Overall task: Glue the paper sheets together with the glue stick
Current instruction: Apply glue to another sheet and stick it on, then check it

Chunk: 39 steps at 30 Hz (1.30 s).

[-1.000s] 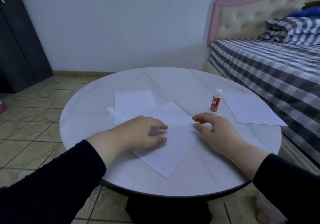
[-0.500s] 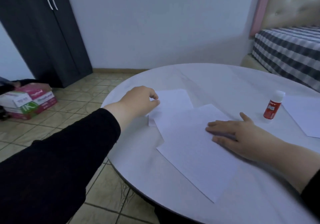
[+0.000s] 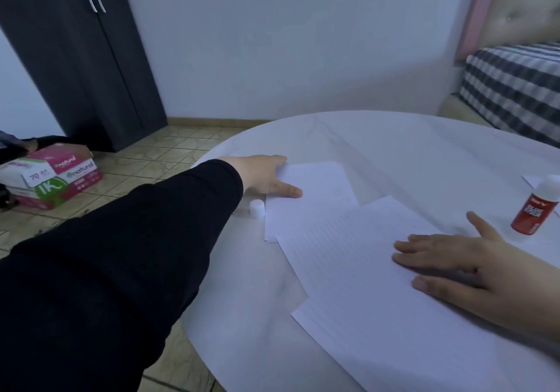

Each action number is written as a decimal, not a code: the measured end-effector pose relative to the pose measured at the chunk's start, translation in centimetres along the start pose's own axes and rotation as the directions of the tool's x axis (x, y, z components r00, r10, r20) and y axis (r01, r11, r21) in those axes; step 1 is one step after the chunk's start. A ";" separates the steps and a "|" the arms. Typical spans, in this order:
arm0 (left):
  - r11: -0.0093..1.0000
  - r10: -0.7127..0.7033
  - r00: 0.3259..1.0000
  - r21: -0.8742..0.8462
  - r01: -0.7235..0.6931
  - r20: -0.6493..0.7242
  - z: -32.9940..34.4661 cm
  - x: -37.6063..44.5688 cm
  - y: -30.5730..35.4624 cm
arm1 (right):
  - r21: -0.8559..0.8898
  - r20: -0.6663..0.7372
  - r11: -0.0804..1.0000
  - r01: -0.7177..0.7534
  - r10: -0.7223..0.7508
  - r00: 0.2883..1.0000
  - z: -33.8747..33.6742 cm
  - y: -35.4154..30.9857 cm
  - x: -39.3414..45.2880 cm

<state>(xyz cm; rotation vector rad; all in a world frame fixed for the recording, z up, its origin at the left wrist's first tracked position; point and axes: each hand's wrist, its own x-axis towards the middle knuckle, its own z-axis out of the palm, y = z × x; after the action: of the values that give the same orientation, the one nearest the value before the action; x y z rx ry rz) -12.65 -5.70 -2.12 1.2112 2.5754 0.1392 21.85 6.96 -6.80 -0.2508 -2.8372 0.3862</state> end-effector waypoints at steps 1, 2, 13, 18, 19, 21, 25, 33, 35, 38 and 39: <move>1.000 0.011 1.000 0.009 -0.011 -0.013 -0.1 0.3 -0.1 | -0.009 -0.005 1.000 0.004 -0.004 1.000 0.0 0.1 0.1; 0.999 0.025 0.999 0.024 -0.025 -0.025 -0.1 0.5 -0.1 | -0.015 -0.012 1.000 0.004 -0.005 1.000 0.0 0.2 0.1; 0.986 0.089 0.984 0.156 -0.065 -0.156 0.4 0.7 0.0 | -0.024 -0.018 1.000 0.012 -0.012 1.000 0.2 0.3 0.2; 0.976 0.185 0.948 0.160 -0.147 -0.258 1.0 1.1 -0.6 | -0.014 -0.004 1.000 -0.001 0.001 1.000 0.0 0.1 0.1; 0.978 0.180 0.946 0.151 -0.143 -0.268 0.9 1.0 -0.6 | -0.014 0.000 1.000 -0.004 0.004 1.000 0.0 0.1 0.1; 0.985 0.161 0.938 0.110 -0.133 -0.307 0.7 0.8 -0.4 | -0.013 0.002 1.000 -0.011 0.011 1.000 0.0 0.0 0.0; 0.982 0.180 0.884 0.030 -0.186 -0.431 0.5 0.6 -0.4 | -0.012 0.010 1.000 -0.024 0.024 1.000 0.0 0.0 -0.1; 0.929 0.137 0.789 -0.199 -0.313 -0.598 -2.3 -1.6 0.2 | -0.076 0.082 0.995 -0.072 0.078 0.994 -0.2 -0.7 -0.3; 0.912 0.103 0.755 -0.240 -0.331 -0.648 -4.1 -2.9 0.5 | -0.123 0.123 0.987 -0.099 0.114 0.986 -0.6 -1.3 -0.4; 0.862 0.019 0.721 -0.354 -0.364 -0.693 -6.7 -5.2 1.1 | -0.208 0.175 0.966 -0.156 0.194 0.965 -1.1 -2.1 -0.7; 0.833 -0.018 0.718 -0.408 -0.374 -0.696 -7.4 -6.0 1.3 | -0.216 0.186 0.961 -0.171 0.212 0.959 -1.3 -2.4 -0.8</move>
<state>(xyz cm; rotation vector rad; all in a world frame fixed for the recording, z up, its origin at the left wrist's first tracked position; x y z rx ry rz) -10.28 -9.22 6.56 1.3484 2.6263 1.5024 22.66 4.88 -5.09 -0.5617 -3.0704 0.1753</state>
